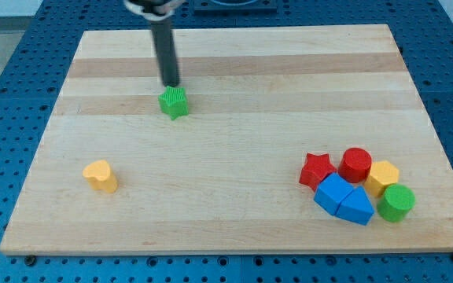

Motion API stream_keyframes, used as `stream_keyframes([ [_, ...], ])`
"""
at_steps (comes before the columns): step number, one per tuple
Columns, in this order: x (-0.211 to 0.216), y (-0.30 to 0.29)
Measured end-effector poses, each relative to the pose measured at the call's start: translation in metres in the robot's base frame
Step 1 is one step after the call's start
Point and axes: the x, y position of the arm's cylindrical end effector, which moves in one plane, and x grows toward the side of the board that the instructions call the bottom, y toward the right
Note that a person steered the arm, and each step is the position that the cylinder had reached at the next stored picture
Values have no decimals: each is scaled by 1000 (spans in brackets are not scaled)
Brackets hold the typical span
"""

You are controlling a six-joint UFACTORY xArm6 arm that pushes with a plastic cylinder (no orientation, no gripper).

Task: Move the green star into the red circle

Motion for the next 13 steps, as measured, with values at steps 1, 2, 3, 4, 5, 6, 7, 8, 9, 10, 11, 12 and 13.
stream_keyframes([
  [1, 7, -2],
  [2, 42, -2],
  [3, 48, -2],
  [4, 48, 9],
  [5, 48, 53],
  [6, 48, 100],
  [7, 63, 146],
  [8, 81, 168],
  [9, 81, 168],
  [10, 69, 155],
  [11, 57, 125],
  [12, 58, 95],
  [13, 71, 78],
])
